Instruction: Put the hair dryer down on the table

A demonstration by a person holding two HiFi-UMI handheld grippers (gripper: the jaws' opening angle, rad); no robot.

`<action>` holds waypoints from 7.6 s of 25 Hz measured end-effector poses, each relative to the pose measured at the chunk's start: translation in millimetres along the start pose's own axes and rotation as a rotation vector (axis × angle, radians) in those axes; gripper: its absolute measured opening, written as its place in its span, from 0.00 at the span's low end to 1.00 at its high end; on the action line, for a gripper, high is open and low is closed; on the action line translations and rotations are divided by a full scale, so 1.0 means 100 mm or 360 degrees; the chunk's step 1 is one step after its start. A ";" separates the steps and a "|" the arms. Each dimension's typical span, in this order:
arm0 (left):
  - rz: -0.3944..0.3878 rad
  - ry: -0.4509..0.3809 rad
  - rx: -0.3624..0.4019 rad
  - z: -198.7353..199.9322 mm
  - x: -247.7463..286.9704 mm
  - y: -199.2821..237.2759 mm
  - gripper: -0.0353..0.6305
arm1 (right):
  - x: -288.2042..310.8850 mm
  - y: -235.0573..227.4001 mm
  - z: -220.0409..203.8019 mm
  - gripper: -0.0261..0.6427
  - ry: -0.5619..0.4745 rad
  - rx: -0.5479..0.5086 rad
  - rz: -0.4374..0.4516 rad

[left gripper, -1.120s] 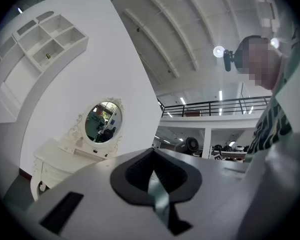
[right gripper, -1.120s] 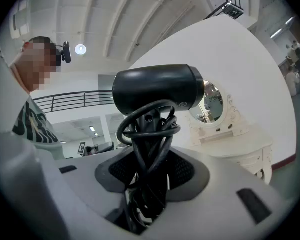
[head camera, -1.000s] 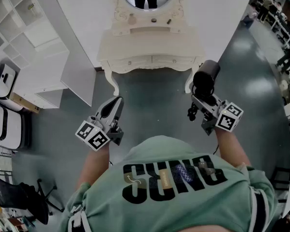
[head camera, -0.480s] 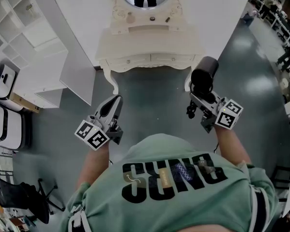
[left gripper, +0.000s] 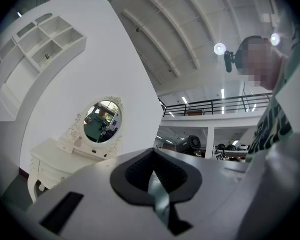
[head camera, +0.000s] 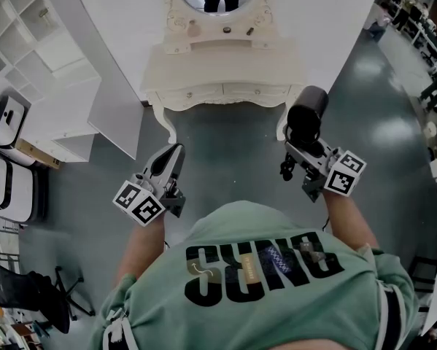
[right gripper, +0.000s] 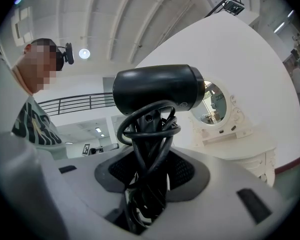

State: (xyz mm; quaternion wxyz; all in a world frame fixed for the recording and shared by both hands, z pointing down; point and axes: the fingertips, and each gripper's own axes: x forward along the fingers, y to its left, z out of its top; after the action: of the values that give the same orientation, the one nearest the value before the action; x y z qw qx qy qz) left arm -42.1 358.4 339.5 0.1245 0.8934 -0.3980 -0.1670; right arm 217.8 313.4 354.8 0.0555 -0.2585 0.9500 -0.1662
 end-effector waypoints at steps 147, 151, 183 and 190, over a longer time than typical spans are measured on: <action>0.0091 0.0444 -0.0344 -1.23 3.95 5.88 0.06 | 5.48 -6.19 -1.77 0.49 0.2034 -0.0701 0.0177; 0.0096 0.0432 -0.0312 -1.05 3.95 5.83 0.06 | 5.42 -6.07 -1.36 0.50 0.1804 -0.0591 0.0127; 0.0118 0.0125 0.0145 0.88 4.30 5.01 0.06 | 4.15 -5.14 1.63 0.03 0.0062 -0.0200 -0.0462; 0.0130 0.0144 0.0159 0.80 4.28 4.97 0.06 | 4.12 -5.25 1.47 0.03 0.0145 -0.0188 -0.0517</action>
State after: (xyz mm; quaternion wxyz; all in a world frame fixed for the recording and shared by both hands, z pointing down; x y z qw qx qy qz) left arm -138.0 -294.9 357.6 0.1044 0.8882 -0.4359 -0.1012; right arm 139.6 -364.2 389.5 -0.0304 -0.4036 0.9054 -0.1282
